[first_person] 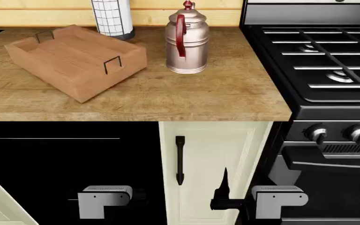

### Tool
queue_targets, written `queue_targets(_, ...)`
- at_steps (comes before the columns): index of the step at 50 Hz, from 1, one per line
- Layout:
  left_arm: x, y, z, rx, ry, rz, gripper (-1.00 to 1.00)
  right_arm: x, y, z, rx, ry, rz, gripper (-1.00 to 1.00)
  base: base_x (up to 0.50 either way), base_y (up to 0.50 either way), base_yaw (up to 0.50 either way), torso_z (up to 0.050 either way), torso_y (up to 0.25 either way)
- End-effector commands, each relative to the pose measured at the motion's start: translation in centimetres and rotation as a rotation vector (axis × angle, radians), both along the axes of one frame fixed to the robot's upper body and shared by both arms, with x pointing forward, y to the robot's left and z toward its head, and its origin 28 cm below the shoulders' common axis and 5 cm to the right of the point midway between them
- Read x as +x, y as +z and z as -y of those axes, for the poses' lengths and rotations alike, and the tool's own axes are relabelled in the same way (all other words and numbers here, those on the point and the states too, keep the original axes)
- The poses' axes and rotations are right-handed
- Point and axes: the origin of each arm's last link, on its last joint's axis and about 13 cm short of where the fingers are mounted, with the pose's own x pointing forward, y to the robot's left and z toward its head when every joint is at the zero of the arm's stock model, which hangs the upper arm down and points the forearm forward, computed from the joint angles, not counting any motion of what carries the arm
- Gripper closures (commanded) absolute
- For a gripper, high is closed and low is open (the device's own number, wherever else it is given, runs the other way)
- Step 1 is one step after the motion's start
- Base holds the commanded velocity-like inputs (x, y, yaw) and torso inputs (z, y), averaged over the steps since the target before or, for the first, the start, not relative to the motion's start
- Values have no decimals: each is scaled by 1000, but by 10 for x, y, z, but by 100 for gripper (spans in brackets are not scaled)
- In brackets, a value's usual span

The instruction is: Pick the kettle from the counter and place it on the tray. Then pick the mug from the cabinet and place it on the tray. Then close the cabinet doors.

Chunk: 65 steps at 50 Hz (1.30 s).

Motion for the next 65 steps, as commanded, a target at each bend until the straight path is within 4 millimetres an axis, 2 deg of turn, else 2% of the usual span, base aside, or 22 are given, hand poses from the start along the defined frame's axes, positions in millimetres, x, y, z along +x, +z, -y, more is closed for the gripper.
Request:
queue_targets(1, 1, -1, 0, -7, 6, 0, -100, 0, 2, 0, -1, -3, 7, -100, 0, 0, 0, 0, 0)
queue_targets(6, 5, 1, -3, -14, 53, 4, -100, -3, 9, 2, -8, -10, 36, -100, 0, 0, 0, 0, 0)
queue_targets(10, 6, 12, -6, 26, 67, 50, -100, -7, 20, 1, -15, -11, 73, -100, 0, 0, 0, 0, 0)
queue_targets(16, 12, 52, -10, 24, 62, 129, -100, -14, 37, 3, -12, -17, 127, -100, 0, 0, 0, 29, 0)
queue_targets(23, 29, 107, -13, 41, 68, 233, -100, -17, 44, 4, -9, -20, 150, -100, 0, 0, 0, 50, 0)
queue_targets(32, 54, 223, -13, 60, 55, 392, -100, -20, 51, 5, -6, -19, 174, -100, 0, 0, 0, 50, 0)
queue_targets(41, 83, 368, -14, 77, 79, 480, -100, -23, 57, 5, 1, -16, 192, -100, 0, 0, 0, 50, 0)
queue_targets(44, 83, 413, -11, 71, 93, 517, -100, -24, 59, 6, 3, -14, 197, -100, 0, 0, 0, 50, 0)
queue_targets(50, 68, 497, -4, 70, 112, 580, -100, -27, 63, 6, 5, -12, 207, -100, 0, 0, 0, 50, 0)
queue_targets(57, 55, 562, 5, 50, 137, 590, -100, -29, 69, 4, -1, -2, 219, -100, 0, 0, 0, 50, 0)
queue_targets(62, 49, 588, 7, 26, 153, 574, -100, -31, 75, 5, 11, 1, 236, -100, 0, 0, 0, 50, 0)
queue_targets(65, 43, 590, 8, 25, 170, 573, -100, -33, 78, 5, 11, 7, 246, -100, 0, 0, 0, 50, 0)
